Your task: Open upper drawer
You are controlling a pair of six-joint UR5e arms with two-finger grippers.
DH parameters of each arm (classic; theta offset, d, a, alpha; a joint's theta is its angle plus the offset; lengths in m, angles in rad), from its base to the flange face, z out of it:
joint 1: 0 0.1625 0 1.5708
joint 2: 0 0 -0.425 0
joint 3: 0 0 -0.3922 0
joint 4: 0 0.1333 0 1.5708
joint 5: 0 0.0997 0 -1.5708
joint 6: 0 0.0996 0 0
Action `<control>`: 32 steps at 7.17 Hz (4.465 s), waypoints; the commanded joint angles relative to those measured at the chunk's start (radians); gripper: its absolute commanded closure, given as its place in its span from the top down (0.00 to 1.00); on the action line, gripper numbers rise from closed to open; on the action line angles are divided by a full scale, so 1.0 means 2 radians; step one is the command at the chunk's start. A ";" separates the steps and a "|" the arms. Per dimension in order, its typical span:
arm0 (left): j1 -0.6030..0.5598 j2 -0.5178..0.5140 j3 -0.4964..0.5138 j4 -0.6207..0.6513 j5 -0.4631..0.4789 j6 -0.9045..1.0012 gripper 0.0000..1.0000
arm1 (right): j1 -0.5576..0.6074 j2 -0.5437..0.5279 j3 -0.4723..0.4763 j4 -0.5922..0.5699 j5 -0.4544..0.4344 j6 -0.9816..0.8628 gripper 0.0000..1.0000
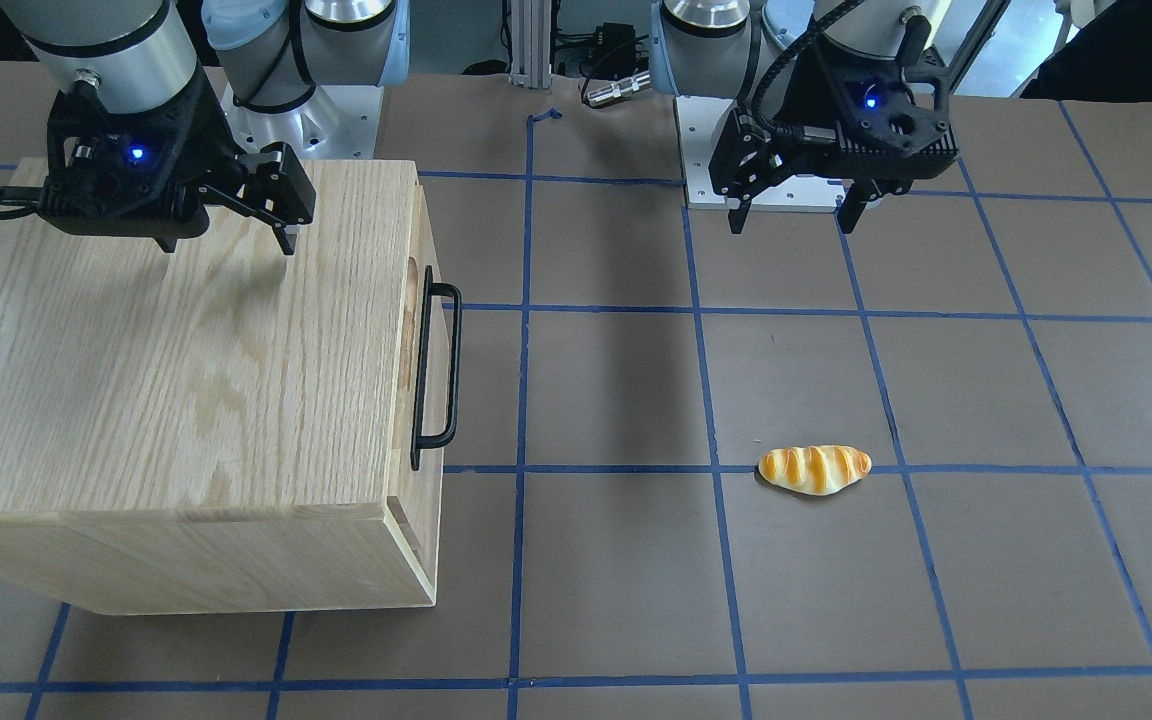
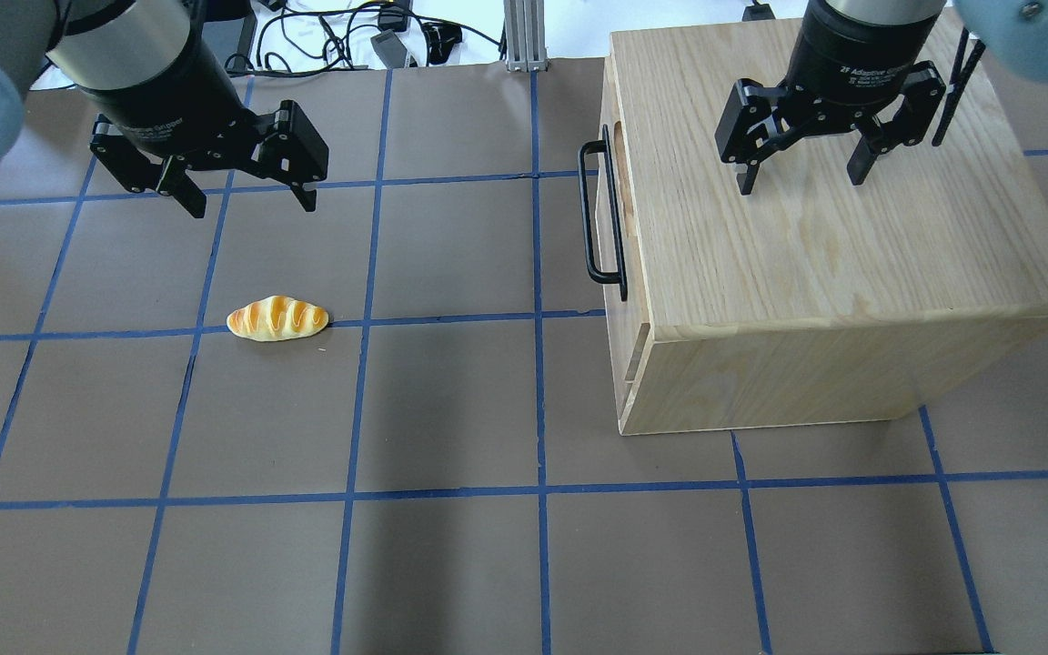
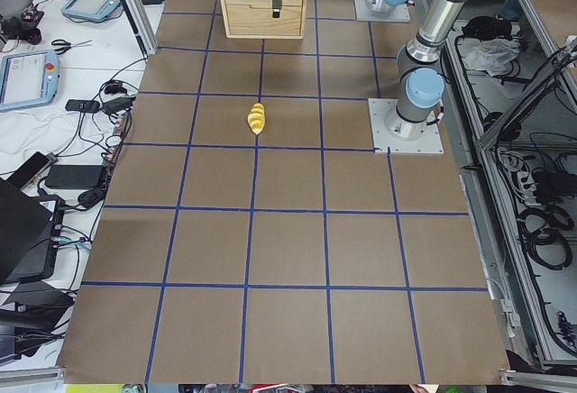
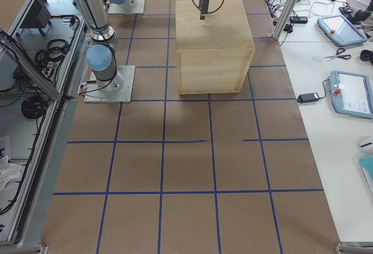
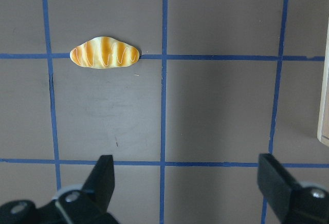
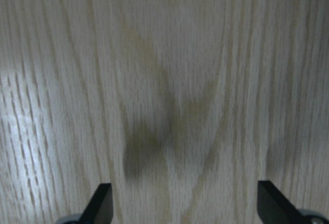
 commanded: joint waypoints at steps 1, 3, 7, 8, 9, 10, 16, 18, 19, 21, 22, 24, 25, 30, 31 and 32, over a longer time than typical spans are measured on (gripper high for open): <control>0.000 -0.001 0.000 0.001 -0.001 0.000 1.00 | 0.000 0.000 -0.001 0.000 0.000 0.000 1.00; -0.001 -0.003 -0.001 0.001 -0.001 0.000 1.00 | 0.000 0.000 -0.001 0.000 0.000 0.000 1.00; -0.006 -0.023 0.003 0.010 -0.007 0.000 1.00 | 0.000 0.000 -0.001 0.000 0.000 0.000 1.00; -0.012 -0.037 0.004 0.036 -0.013 0.003 1.00 | 0.000 0.000 -0.001 0.000 0.000 0.000 1.00; -0.029 -0.055 0.004 0.063 -0.032 0.002 1.00 | 0.000 0.000 0.000 0.000 0.000 0.000 1.00; -0.052 -0.075 0.006 0.092 -0.040 -0.005 1.00 | 0.000 0.000 -0.001 0.000 0.000 0.000 1.00; -0.128 -0.158 0.003 0.258 -0.149 -0.121 1.00 | 0.000 0.000 0.000 0.000 0.000 0.000 1.00; -0.131 -0.176 -0.005 0.259 -0.149 -0.114 1.00 | 0.000 0.000 -0.001 0.000 0.000 0.000 1.00; -0.131 -0.179 -0.008 0.259 -0.149 -0.113 1.00 | 0.000 0.000 -0.001 0.000 0.000 0.000 1.00; -0.131 -0.177 -0.015 0.251 -0.144 -0.113 1.00 | 0.000 0.000 -0.001 0.000 0.000 0.000 1.00; -0.127 -0.166 -0.018 0.245 -0.140 -0.113 1.00 | 0.000 0.000 -0.001 0.000 0.000 0.000 1.00; -0.100 -0.159 -0.030 0.221 -0.102 -0.110 1.00 | 0.000 0.000 -0.001 0.000 0.000 0.000 1.00; -0.080 -0.152 -0.032 0.204 -0.103 -0.095 1.00 | 0.000 0.000 -0.001 0.000 0.000 0.000 1.00; 0.012 -0.112 -0.031 0.104 -0.103 -0.047 1.00 | 0.000 0.000 0.000 0.000 0.000 0.000 1.00; 0.016 -0.110 -0.032 0.103 -0.102 -0.046 1.00 | 0.000 0.000 0.000 0.000 0.000 0.000 1.00; 0.026 -0.109 -0.032 0.101 -0.101 -0.043 1.00 | 0.000 0.000 0.000 0.000 0.000 0.000 1.00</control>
